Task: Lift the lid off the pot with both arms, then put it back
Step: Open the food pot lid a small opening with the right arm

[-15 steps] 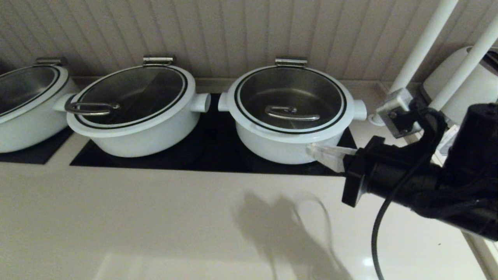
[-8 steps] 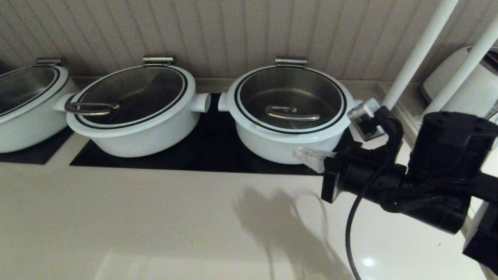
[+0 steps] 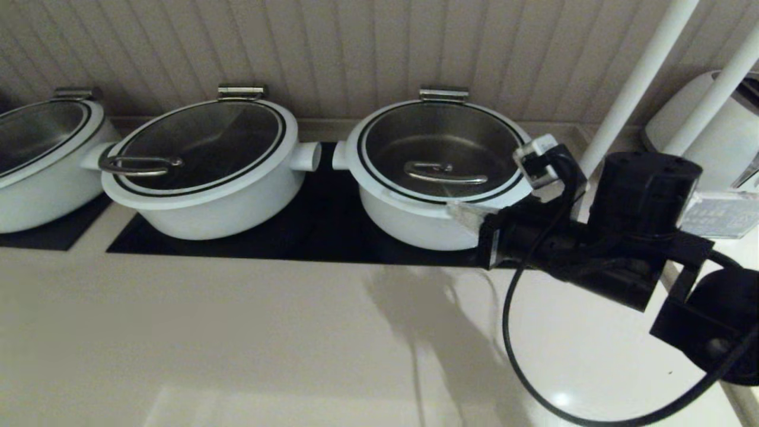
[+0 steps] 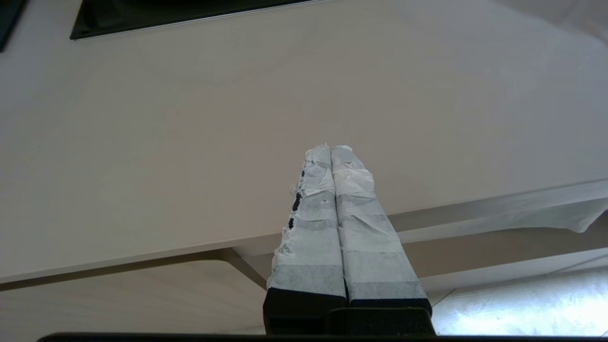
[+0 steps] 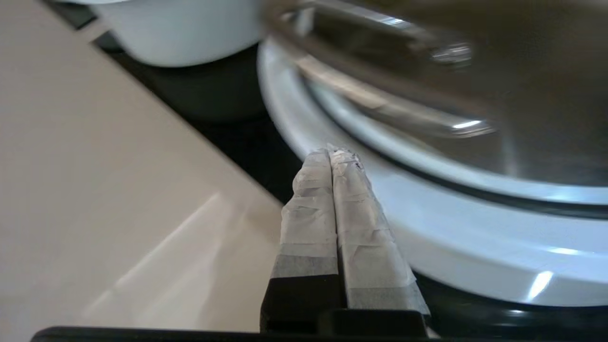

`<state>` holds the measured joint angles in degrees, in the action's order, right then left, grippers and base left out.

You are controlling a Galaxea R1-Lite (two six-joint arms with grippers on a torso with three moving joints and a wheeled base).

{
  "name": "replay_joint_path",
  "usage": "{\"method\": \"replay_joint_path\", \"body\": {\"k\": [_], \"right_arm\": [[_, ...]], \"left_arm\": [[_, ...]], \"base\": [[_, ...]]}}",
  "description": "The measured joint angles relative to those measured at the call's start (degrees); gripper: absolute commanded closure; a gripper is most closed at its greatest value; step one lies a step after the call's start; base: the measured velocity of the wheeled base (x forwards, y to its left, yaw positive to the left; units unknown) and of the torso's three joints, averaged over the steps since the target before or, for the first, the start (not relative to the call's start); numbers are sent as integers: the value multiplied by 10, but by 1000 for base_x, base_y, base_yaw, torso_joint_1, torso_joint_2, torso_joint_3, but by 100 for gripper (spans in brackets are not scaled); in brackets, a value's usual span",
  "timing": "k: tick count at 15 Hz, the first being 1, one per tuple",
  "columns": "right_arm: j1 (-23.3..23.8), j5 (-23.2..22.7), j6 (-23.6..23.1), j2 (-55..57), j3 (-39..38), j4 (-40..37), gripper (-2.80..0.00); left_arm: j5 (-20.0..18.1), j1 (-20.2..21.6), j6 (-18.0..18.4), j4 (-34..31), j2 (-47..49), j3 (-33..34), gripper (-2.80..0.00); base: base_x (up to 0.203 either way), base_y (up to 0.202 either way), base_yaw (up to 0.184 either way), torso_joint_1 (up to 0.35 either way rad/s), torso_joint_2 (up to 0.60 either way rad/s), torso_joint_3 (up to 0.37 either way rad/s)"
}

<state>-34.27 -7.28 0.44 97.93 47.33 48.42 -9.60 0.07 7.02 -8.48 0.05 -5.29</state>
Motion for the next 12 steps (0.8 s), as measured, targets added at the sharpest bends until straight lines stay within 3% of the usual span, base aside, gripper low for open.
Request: {"method": "replay_joint_path", "body": {"k": [12], "right_arm": [[21, 14, -2, 47, 55, 44, 0]], "left_arm": [[1, 0, -2, 0, 0, 0, 0]], "base": [[0, 0, 0, 0, 0, 0]]}}
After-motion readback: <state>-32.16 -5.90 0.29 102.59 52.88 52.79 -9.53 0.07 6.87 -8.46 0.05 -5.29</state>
